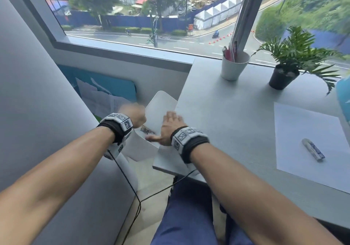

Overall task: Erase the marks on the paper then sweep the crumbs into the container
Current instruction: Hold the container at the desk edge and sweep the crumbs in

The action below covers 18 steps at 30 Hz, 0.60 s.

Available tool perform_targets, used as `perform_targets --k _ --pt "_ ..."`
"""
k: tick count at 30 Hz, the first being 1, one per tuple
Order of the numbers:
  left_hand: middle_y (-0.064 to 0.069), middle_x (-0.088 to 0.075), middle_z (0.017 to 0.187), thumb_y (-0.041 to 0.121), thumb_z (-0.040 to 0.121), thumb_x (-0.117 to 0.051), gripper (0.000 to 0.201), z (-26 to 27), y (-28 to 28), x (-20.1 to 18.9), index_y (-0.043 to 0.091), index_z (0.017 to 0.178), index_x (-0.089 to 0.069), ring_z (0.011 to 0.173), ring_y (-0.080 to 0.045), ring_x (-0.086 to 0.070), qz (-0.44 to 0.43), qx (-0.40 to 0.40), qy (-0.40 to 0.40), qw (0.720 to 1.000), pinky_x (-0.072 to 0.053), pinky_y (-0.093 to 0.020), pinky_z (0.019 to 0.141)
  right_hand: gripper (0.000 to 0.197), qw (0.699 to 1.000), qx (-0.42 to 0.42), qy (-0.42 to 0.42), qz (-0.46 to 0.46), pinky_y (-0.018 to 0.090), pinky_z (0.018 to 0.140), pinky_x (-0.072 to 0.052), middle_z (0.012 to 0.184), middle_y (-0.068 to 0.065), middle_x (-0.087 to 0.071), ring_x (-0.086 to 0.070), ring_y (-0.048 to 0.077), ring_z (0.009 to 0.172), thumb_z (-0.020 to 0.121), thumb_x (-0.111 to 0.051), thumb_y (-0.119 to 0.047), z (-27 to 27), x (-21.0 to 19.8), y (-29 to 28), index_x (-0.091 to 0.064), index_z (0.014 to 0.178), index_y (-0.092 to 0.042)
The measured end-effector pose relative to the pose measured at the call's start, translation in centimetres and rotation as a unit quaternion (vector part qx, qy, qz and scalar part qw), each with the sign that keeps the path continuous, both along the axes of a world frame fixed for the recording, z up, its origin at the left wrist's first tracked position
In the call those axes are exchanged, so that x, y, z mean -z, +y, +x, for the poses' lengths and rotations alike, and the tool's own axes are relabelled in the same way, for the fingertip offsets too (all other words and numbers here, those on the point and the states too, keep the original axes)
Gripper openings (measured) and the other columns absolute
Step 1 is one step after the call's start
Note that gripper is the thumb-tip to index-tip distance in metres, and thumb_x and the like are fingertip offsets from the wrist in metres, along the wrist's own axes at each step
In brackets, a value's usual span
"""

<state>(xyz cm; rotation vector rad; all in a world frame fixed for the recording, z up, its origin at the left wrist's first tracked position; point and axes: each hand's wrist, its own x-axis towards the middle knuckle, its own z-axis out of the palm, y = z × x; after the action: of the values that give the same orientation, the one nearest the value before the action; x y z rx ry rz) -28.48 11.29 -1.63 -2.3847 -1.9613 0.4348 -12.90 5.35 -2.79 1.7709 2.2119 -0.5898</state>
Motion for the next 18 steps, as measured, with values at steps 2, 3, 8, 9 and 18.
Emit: perform_targets --k 2,3,8,9,18 --pt "-0.018 -0.066 0.117 0.017 0.09 -0.048 0.026 0.1 -0.1 0.0 0.005 0.104 -0.066 0.105 -0.037 -0.065 -0.006 0.0 0.005 1.0 -0.049 -0.038 0.084 0.118 0.999 -0.03 0.011 0.023 0.046 0.122 0.0 0.163 0.018 0.007 0.005 0.03 0.151 0.081 -0.034 -0.083 -1.8 -1.2 0.4 0.002 0.154 0.002" --pt "-0.017 -0.066 0.117 0.017 0.09 -0.048 0.026 0.1 -0.1 -0.1 0.005 0.104 -0.066 0.105 -0.037 -0.064 -0.008 0.0 0.005 1.0 -0.049 -0.038 0.084 0.115 0.999 -0.022 0.018 0.038 0.046 0.122 -0.001 0.163 0.018 0.005 0.003 0.03 0.151 0.082 -0.034 -0.081 -1.6 -1.8 1.0 0.001 0.153 0.002" --pt "-0.016 -0.067 0.114 0.016 0.09 -0.046 0.024 -0.1 -0.2 0.0 0.006 0.097 -0.066 0.1 -0.037 -0.065 -0.006 0.009 0.005 1.0 -0.049 -0.036 0.081 0.116 0.993 0.099 -0.028 0.062 0.048 0.122 -0.004 0.162 0.023 0.005 0.001 0.036 0.15 0.083 -0.027 -0.082 7.0 -1.8 5.1 0.001 0.152 0.006" --pt "-0.016 -0.067 0.113 0.016 0.09 -0.045 0.023 -0.2 -0.1 0.1 0.006 0.096 -0.065 0.1 -0.037 -0.065 -0.004 0.012 0.005 1.0 -0.048 -0.036 0.081 0.117 0.99 0.125 -0.037 0.05 0.047 0.123 -0.003 0.161 0.023 0.007 0.002 0.036 0.15 0.082 -0.025 -0.084 8.9 -1.6 5.6 0.003 0.152 0.006" --pt "-0.016 -0.068 0.113 0.019 0.091 -0.047 0.026 0.5 0.6 -0.1 0.006 0.101 -0.068 0.101 -0.036 -0.066 -0.01 0.024 0.03 0.999 -0.05 -0.038 0.081 0.123 0.994 -0.103 0.027 -0.007 0.045 0.123 -0.003 0.164 0.013 0.002 0.0 0.029 0.151 0.07 -0.035 -0.093 1.1 -1.3 2.5 -0.019 0.154 -0.004"
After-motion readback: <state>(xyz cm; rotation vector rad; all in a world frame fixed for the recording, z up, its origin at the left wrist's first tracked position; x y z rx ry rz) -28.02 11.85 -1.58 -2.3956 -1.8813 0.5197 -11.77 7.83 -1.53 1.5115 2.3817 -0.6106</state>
